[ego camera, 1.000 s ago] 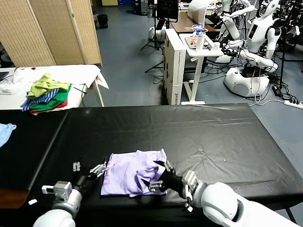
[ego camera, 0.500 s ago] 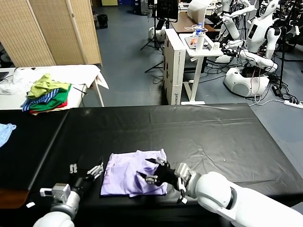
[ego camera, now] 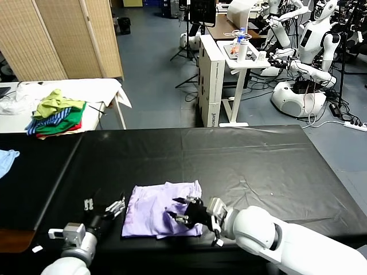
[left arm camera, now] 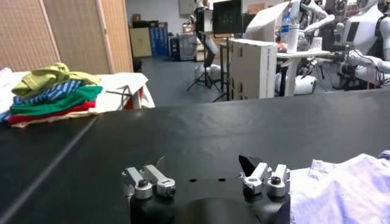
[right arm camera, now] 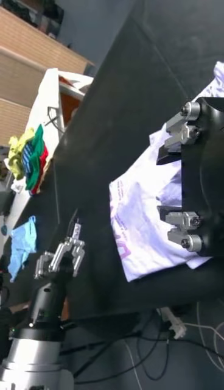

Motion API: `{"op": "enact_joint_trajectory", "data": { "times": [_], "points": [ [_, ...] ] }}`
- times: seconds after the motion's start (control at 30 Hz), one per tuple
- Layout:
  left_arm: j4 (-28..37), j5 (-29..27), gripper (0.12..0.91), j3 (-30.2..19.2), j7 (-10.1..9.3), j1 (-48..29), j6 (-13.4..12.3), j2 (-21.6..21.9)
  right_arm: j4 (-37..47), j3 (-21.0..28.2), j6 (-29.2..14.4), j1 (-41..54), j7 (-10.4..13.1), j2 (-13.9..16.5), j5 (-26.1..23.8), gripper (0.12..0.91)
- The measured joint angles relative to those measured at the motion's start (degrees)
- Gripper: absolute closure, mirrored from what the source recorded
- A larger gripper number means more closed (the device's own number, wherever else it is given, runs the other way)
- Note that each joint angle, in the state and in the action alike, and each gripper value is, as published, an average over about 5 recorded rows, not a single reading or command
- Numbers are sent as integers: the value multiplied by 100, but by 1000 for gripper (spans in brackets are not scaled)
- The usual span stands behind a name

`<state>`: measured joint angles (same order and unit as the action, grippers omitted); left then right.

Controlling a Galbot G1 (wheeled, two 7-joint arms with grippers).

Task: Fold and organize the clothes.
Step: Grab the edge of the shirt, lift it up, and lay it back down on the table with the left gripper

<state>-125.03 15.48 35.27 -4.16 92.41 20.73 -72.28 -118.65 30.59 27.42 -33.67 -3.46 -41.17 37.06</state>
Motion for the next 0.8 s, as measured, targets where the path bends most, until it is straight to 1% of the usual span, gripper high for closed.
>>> {"op": "enact_joint_trajectory", "data": {
  "times": [0.07, 0.1, 0.2, 0.33, 0.57, 0.8],
  "points": [
    [0, -1, 123, 3, 0, -3, -1, -4, -2, 10, 2, 7, -1, 20, 17, 797],
    [0, -3, 123, 4, 0, -4, -2, -7, -7, 10, 4, 8, 1, 30, 30, 832],
    [0, -15, 123, 3, 0, -7, -4, -28, -48, -22, 8, -5, 22, 80, 96, 879],
    [-3, -36, 123, -5, -3, -9, -5, -65, -192, -146, 19, -109, 61, 208, 180, 885],
    [-5, -53, 123, -20, -8, -13, -6, -99, -620, -561, 44, -667, 149, 576, 167, 885],
    [-2, -69, 123, -35, -10, 14, -15, -147, -968, -1022, 190, -1300, 345, 907, 152, 885]
  ]
}}
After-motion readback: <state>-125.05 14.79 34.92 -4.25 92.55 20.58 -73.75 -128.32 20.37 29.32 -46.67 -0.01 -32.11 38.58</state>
